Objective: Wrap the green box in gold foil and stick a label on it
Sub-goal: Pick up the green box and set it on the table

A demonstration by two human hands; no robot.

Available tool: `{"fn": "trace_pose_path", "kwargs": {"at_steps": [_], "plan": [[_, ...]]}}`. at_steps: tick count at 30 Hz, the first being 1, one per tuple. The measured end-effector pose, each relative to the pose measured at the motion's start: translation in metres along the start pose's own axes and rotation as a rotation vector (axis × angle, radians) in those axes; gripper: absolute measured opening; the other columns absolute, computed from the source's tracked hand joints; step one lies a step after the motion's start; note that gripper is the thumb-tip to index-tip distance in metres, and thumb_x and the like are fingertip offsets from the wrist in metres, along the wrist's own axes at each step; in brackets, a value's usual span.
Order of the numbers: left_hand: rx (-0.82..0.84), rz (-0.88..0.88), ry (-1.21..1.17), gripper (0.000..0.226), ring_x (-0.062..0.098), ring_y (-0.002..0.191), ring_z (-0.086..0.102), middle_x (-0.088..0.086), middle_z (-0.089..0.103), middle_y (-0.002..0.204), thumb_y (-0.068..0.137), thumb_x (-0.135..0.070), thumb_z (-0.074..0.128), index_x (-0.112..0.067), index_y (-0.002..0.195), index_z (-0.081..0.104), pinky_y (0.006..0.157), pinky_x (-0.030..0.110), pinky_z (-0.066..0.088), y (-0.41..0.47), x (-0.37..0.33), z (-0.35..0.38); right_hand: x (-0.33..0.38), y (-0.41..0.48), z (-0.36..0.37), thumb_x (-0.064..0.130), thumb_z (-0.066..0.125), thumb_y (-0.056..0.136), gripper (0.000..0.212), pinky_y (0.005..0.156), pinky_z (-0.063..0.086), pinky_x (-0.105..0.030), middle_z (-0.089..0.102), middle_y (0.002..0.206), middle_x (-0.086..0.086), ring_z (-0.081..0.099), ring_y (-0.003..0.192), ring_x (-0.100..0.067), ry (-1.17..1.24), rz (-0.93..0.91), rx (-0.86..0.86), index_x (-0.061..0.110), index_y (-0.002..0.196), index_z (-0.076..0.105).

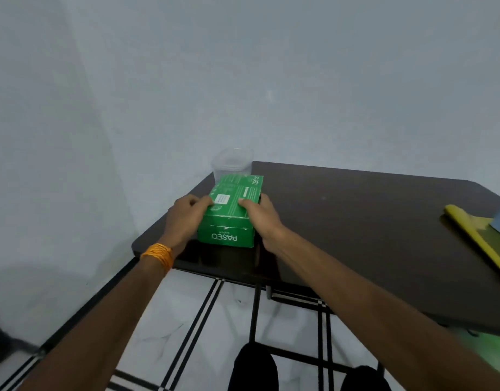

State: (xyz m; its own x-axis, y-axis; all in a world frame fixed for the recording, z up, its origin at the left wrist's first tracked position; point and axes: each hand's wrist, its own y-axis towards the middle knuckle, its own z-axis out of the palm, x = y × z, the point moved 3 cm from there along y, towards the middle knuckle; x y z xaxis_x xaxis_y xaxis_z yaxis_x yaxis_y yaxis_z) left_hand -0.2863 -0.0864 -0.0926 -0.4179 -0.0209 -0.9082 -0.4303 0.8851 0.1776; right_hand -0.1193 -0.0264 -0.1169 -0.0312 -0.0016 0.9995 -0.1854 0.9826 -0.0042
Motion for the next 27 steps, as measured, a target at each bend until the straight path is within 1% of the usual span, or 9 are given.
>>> {"fn": "trace_pose_path", "kwargs": {"at_steps": [3, 7, 10, 13, 15, 17, 20, 24, 27], "plan": [[-0.062, -0.031, -0.004, 0.029, 0.02, 0.086, 0.066, 0.002, 0.068, 0.091, 0.09, -0.039, 0.061, -0.011, 0.095, 0.067, 0.079, 0.045, 0.058, 0.002, 0.013, -0.02, 0.001, 0.003, 0.025, 0.029, 0.062, 0.088, 0.04, 0.072, 0.061, -0.03, 0.071, 0.113, 0.0, 0.074, 0.09, -0.014, 0.018, 0.006, 0.038, 0.022, 0.127, 0.056], [-0.062, -0.086, -0.045, 0.029, 0.022, 0.09, 0.066, 0.003, 0.067, 0.098, 0.089, -0.043, 0.06, -0.015, 0.095, 0.063, 0.08, 0.052, 0.06, 0.003, 0.022, -0.036, 0.004, 0.001, 0.045, 0.029, 0.063, 0.089, 0.043, 0.077, 0.06, -0.032, 0.068, 0.117, 0.0, 0.072, 0.094, -0.015, 0.021, 0.028, 0.071, 0.022, 0.13, 0.051], [-0.079, -0.077, -0.003, 0.027, 0.023, 0.089, 0.066, 0.002, 0.066, 0.097, 0.09, -0.04, 0.059, -0.015, 0.099, 0.062, 0.08, 0.05, 0.059, 0.002, 0.018, -0.039, 0.006, -0.003, 0.046, 0.026, 0.064, 0.091, 0.041, 0.071, 0.056, -0.027, 0.066, 0.118, -0.001, 0.07, 0.095, -0.014, 0.07, 0.039, 0.061, 0.021, 0.129, 0.049], [-0.258, 0.135, 0.231, 0.023, 0.026, 0.096, 0.061, 0.007, 0.063, 0.104, 0.09, -0.024, 0.06, -0.011, 0.109, 0.061, 0.078, 0.037, 0.048, -0.003, 0.001, -0.036, 0.006, -0.012, 0.038, 0.032, 0.064, 0.088, 0.045, 0.086, 0.055, -0.031, 0.066, 0.12, 0.002, 0.066, 0.102, -0.013, 0.063, 0.033, 0.063, 0.021, 0.13, 0.052], [-0.384, 0.335, 0.315, 0.025, 0.027, 0.104, 0.056, 0.01, 0.06, 0.11, 0.087, -0.016, 0.062, -0.011, 0.111, 0.061, 0.083, 0.04, 0.046, -0.011, -0.018, -0.026, 0.008, -0.022, 0.028, 0.038, 0.063, 0.087, 0.047, 0.099, 0.051, -0.04, 0.065, 0.119, 0.004, 0.063, 0.107, -0.014, 0.006, 0.025, 0.068, 0.022, 0.13, 0.052], [-0.421, 0.487, 0.304, 0.024, 0.025, 0.105, 0.054, 0.008, 0.06, 0.109, 0.085, -0.012, 0.063, -0.012, 0.108, 0.061, 0.087, 0.042, 0.046, -0.021, -0.043, -0.005, 0.015, -0.036, 0.008, 0.041, 0.061, 0.09, 0.055, 0.105, 0.047, -0.044, 0.059, 0.128, 0.005, 0.057, 0.116, -0.017, -0.085, 0.003, 0.053, 0.022, 0.139, 0.046], [-0.265, 0.603, 0.125, 0.018, 0.019, 0.094, 0.059, 0.004, 0.063, 0.102, 0.083, -0.009, 0.062, -0.013, 0.1, 0.062, 0.081, 0.034, 0.048, -0.036, -0.084, 0.053, 0.033, -0.061, -0.048, 0.041, 0.06, 0.093, 0.064, 0.103, 0.046, -0.038, 0.05, 0.143, -0.002, 0.051, 0.125, -0.02, -0.218, -0.087, -0.044, 0.022, 0.149, 0.036], [0.088, 0.476, -0.086, 0.013, 0.014, 0.087, 0.06, -0.001, 0.064, 0.096, 0.09, -0.009, 0.059, -0.011, 0.102, 0.064, 0.068, 0.018, 0.043, -0.055, -0.127, 0.156, 0.059, -0.097, -0.153, 0.03, 0.062, 0.094, 0.053, 0.099, 0.047, -0.035, 0.054, 0.136, -0.003, 0.053, 0.123, -0.018, -0.412, -0.24, -0.26, 0.019, 0.143, 0.045], [0.335, 0.427, -0.134, 0.009, 0.018, 0.092, 0.065, -0.001, 0.067, 0.095, 0.09, -0.015, 0.063, -0.013, 0.099, 0.063, 0.077, 0.031, 0.052, -0.079, -0.157, 0.253, 0.07, -0.119, -0.25, 0.025, 0.068, 0.089, 0.046, 0.1, 0.046, -0.034, 0.061, 0.128, -0.004, 0.056, 0.12, -0.017, -0.549, -0.318, -0.511, 0.016, 0.132, 0.056]]}}
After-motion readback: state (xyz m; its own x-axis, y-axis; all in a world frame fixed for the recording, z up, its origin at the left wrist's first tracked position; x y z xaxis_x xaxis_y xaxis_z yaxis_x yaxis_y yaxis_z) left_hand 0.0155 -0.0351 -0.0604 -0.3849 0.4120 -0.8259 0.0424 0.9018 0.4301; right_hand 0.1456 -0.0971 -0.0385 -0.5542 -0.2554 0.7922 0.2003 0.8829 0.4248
